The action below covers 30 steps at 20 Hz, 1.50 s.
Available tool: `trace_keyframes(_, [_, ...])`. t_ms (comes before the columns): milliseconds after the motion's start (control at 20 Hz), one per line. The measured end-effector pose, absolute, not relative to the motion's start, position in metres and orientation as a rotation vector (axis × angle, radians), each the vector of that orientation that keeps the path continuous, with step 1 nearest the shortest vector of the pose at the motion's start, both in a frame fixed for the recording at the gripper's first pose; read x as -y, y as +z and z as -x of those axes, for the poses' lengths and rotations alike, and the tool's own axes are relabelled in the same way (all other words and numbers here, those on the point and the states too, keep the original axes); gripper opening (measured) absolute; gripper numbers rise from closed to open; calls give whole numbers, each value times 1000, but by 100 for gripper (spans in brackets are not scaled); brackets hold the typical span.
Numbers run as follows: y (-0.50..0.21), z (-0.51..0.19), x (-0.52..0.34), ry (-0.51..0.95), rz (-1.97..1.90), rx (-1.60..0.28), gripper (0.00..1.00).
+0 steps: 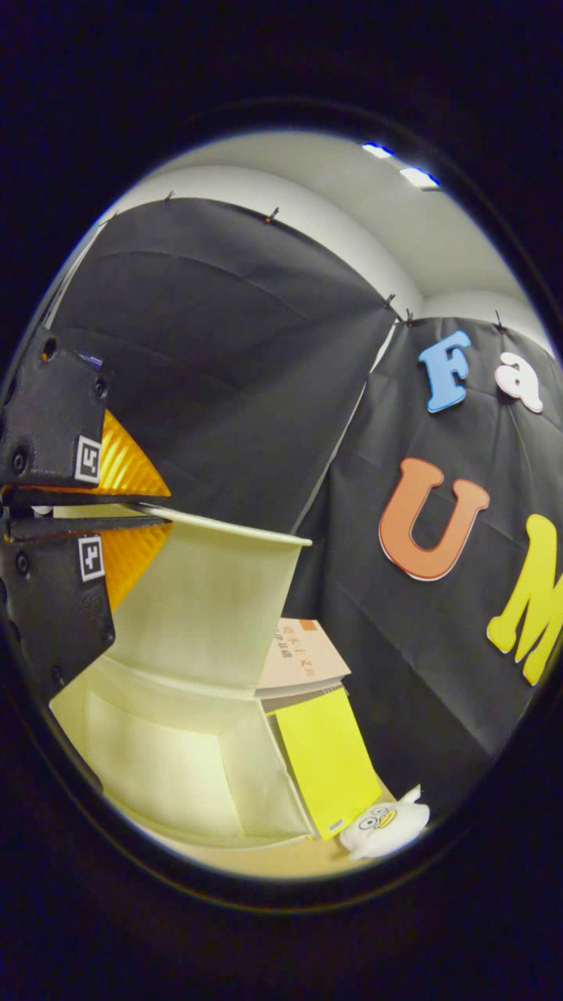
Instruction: Open the storage box then place both shoes into the box .Put the left shoe in first, then the right shoe, with the right side of both shoes facing outward in a uniform manner.
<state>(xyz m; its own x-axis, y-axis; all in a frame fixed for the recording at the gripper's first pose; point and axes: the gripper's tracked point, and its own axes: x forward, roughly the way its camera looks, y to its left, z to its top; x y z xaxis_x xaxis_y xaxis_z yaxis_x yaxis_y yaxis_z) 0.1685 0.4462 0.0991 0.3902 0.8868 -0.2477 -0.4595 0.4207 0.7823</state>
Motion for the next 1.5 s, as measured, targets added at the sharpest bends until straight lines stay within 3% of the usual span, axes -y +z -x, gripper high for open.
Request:
trace_keyframes(50, [99, -166, -458, 947, -673, -735, 12])
trace_keyframes(150, [100, -156, -478, 970, -648, -742, 27])
trace_keyframes(300, [91, -133, -493, 975, -580, -741, 72])
trace_keyframes(350, [87, -128, -495, 974, -553, -742, 76])
trace_keyframes(450, [70, -122, -494, 928, -485, -754, 100])
trace_keyframes(1150, [18, -108, -344, 784, -238, -805, 100])
trace_keyframes(1350, [7, -121, -286, 708, -245, -801, 100])
trace_keyframes(1500, [-20, -144, -227, 568, -156, -781, 100])
